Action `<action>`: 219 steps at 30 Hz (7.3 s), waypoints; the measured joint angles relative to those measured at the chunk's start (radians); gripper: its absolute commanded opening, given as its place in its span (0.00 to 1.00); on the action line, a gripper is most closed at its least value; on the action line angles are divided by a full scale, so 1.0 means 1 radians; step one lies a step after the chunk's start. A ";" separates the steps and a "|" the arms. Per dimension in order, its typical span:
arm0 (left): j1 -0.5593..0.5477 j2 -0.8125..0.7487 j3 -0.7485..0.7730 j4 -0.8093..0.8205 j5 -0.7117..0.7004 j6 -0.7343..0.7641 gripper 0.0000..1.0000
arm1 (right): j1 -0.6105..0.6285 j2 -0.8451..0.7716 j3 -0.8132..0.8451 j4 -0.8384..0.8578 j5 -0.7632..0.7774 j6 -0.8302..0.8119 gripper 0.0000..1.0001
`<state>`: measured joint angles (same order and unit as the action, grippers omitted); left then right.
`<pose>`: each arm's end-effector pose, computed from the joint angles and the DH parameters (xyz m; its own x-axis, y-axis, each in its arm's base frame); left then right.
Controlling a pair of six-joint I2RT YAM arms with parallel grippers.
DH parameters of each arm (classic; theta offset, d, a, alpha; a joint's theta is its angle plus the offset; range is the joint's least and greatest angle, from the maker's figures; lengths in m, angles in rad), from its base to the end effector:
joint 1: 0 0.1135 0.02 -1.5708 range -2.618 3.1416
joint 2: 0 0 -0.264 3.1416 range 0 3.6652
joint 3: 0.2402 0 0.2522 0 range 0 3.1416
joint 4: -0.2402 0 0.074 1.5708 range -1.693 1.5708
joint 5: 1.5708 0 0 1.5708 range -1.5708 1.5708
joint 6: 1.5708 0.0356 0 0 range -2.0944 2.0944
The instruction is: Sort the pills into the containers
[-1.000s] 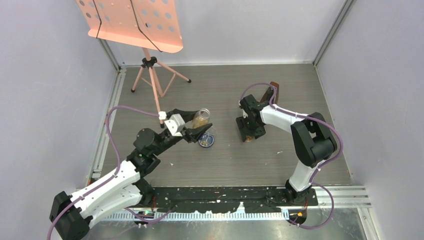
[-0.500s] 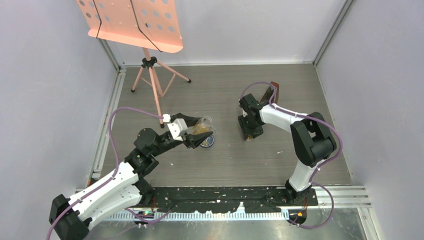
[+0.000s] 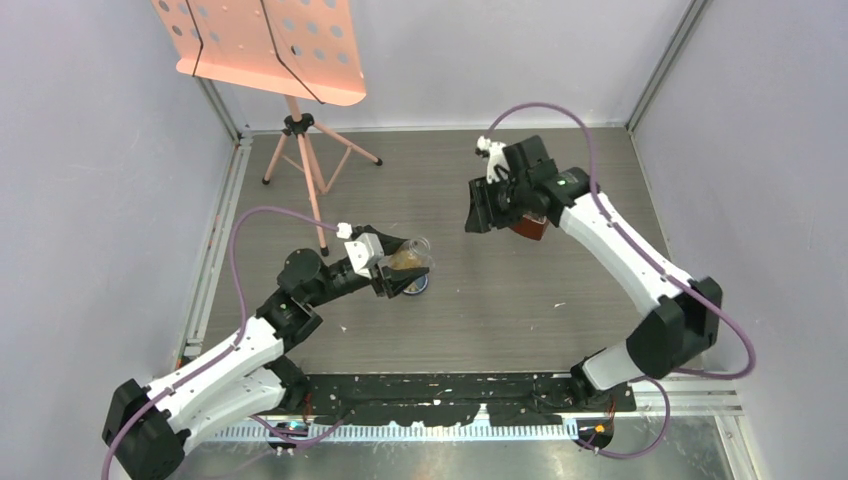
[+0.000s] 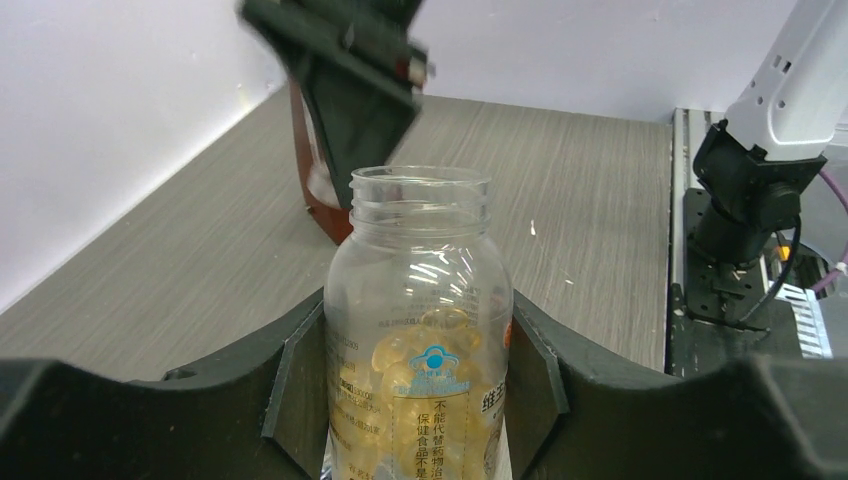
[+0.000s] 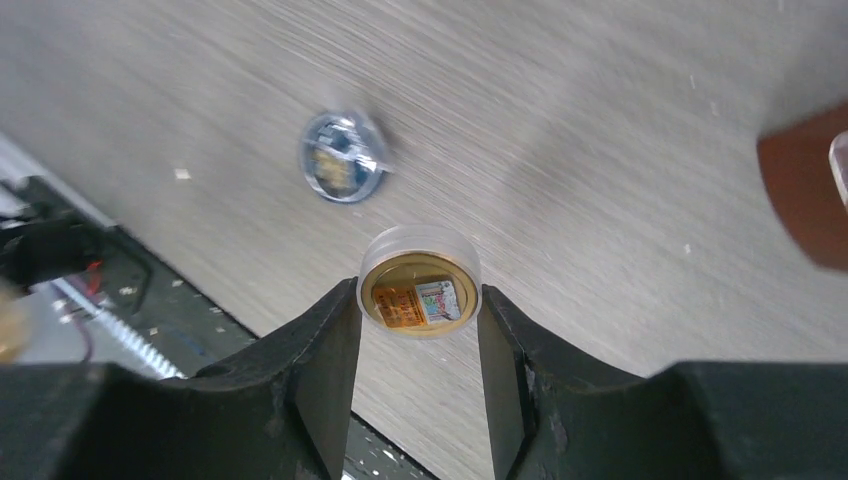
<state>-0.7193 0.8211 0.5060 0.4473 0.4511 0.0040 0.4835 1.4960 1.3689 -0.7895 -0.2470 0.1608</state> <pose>0.1378 -0.1413 0.3018 0.1028 -0.0853 -0.9910 0.9176 0.3926 0.0614 0.2765 0.1550 0.3191 -0.7868 -0.2377 -0.5696 -0.4625 0.8382 0.2889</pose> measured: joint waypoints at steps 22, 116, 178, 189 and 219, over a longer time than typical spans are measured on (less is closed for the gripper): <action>0.016 -0.015 0.119 -0.298 0.201 0.062 0.11 | 0.228 -0.177 0.145 -0.069 -0.462 -0.211 0.33; 0.029 0.071 0.097 -0.317 -0.051 0.191 0.02 | 0.306 0.073 0.311 -0.137 -0.153 0.238 0.33; 0.045 0.101 0.192 -0.369 0.270 0.157 0.00 | 0.352 -0.173 0.136 -0.034 -0.290 -0.538 0.40; 0.045 0.113 0.135 -0.298 0.121 0.163 0.00 | 0.328 -0.089 0.161 -0.012 -0.231 -0.256 0.26; 0.100 0.189 0.128 -0.148 0.040 0.182 0.00 | 0.184 -0.081 0.282 0.103 -0.209 0.196 0.97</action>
<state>-0.6189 1.0103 0.6342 0.2996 0.4911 0.1864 0.6674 1.4151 1.6512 -0.6861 -0.4557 0.3565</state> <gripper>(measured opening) 0.548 0.990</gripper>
